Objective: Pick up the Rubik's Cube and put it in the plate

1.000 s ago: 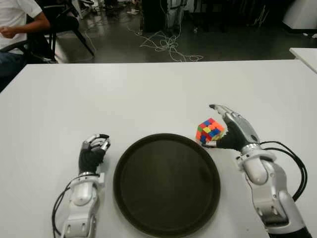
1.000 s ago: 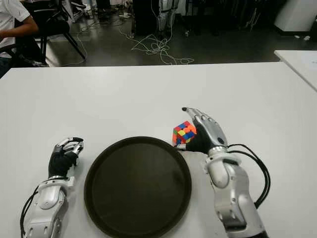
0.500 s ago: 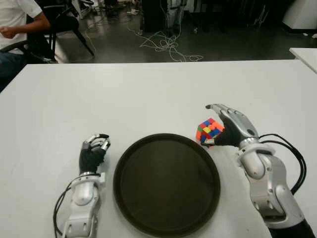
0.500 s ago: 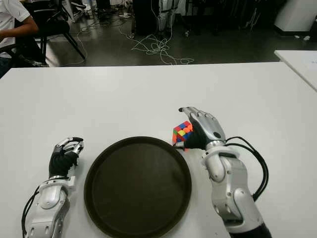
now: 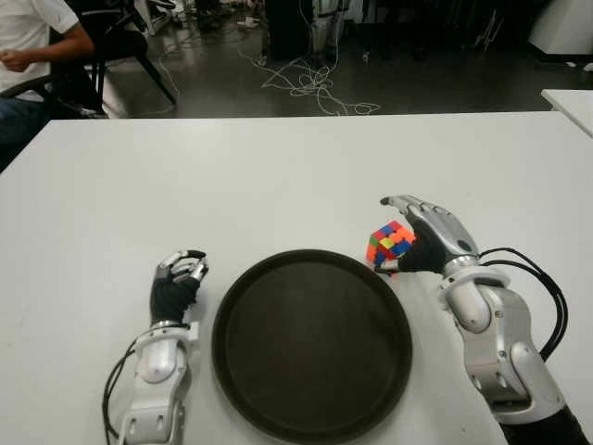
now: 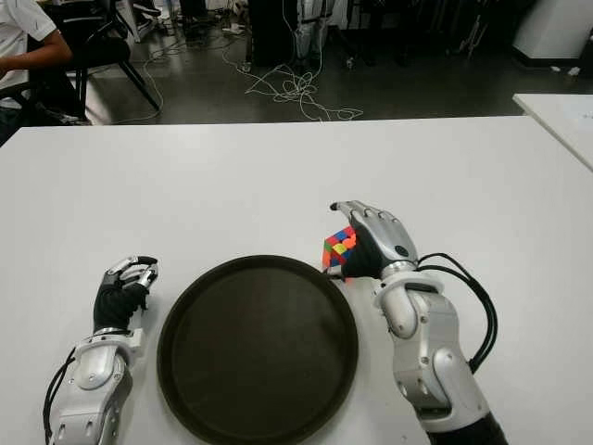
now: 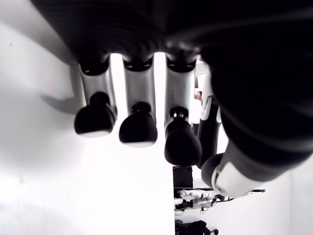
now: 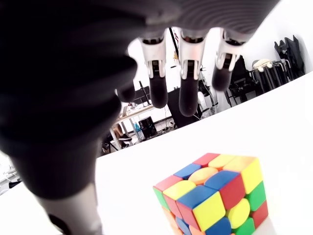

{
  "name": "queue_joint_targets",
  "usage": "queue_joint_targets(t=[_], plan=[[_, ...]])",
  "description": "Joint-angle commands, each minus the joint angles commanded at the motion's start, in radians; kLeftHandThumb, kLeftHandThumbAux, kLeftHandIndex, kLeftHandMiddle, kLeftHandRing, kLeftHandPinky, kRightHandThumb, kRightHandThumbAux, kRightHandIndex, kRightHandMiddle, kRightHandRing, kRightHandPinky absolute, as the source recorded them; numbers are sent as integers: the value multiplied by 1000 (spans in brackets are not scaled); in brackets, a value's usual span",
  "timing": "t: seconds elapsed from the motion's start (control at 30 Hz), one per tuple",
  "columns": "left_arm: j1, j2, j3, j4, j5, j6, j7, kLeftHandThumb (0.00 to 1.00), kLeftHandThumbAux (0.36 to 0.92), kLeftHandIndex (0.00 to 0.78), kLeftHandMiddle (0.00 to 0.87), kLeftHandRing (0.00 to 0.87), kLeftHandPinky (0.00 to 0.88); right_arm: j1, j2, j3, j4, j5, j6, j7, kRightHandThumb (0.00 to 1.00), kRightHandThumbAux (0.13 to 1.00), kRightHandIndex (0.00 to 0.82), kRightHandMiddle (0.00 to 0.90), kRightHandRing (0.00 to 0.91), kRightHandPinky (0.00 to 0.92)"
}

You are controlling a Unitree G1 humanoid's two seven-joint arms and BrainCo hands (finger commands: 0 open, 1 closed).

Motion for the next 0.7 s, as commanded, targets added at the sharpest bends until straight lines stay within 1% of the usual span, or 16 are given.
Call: queue_joint_targets(t=[0.3, 0.43, 0.7], plan=[[0, -5, 2, 7, -7, -22, -2, 711, 703, 444, 826, 834, 832, -25, 3, 14, 1, -18, 33, 36, 0, 897, 160, 180, 172, 112], [1, -10, 4, 10, -8, -27, 3, 712, 703, 444, 825, 839, 842, -34, 0, 18, 3, -25, 40, 48, 0, 890, 152, 181, 170, 108], [4, -8, 4, 15, -6, -36, 1, 713, 703, 444, 816, 832, 826, -51, -2, 25, 13, -42, 51, 52, 0, 870, 162, 182, 162, 99]])
